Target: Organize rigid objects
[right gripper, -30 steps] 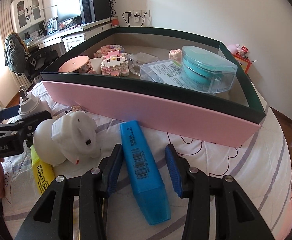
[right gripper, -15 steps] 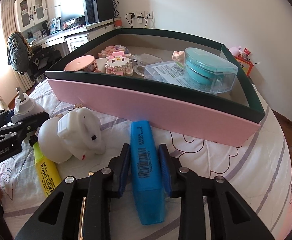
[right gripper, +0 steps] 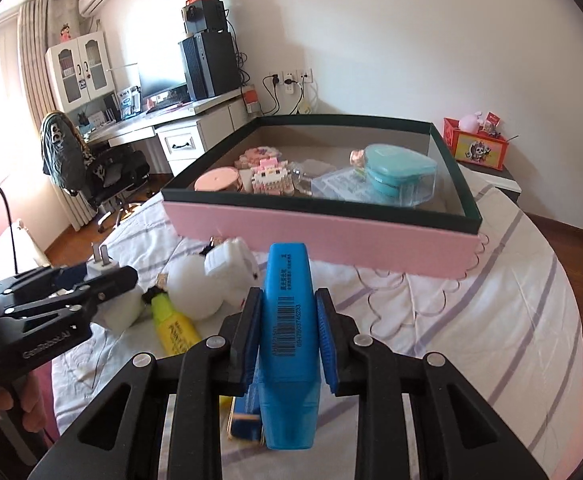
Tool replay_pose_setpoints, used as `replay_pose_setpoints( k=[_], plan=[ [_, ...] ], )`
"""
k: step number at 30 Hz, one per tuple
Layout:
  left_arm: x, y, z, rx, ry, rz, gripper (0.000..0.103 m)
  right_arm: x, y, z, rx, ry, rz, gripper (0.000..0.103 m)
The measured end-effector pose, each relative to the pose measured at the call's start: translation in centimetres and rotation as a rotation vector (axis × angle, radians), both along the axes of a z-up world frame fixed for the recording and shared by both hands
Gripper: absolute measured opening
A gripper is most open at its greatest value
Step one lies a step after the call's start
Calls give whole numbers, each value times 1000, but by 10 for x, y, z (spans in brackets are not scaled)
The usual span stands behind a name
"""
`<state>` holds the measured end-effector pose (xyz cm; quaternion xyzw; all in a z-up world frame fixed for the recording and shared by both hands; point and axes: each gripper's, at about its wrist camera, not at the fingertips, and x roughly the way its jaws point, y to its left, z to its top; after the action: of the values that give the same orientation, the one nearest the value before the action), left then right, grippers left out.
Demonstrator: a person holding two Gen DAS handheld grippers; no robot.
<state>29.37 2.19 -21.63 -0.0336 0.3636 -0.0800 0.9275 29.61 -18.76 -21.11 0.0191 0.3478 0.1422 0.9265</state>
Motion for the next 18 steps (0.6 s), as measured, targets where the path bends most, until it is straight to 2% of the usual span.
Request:
replay_pose_setpoints(
  k=[3,5,7,9,12,15,17,18],
  plan=[
    [-6,1,1,7,3,-3,41,-7,-1,-3,14,14,-2,27],
    [-9,1,-2,15,12,-7,46,-10,-3,-5,29,22,2,27],
    [-9,2,-9,4,31,-5,61,-11,-4,-6,37,28,4,27],
    [-10,4,-14,2,41,7,71,-10,-4,-7,40,27,1,27],
    [-8,4,-19,-1,58,9,72,-9,-5,-8,43,27,-3,27],
    [-7,-4,-26,69,72,-1,71,-7,-5,-10,43,36,-3,27],
    [-8,-3,-25,62,52,2,57,-8,-6,-11,47,34,-3,27],
    [-9,0,-22,39,43,16,55,-8,-6,-11,48,34,-4,27]
  ],
)
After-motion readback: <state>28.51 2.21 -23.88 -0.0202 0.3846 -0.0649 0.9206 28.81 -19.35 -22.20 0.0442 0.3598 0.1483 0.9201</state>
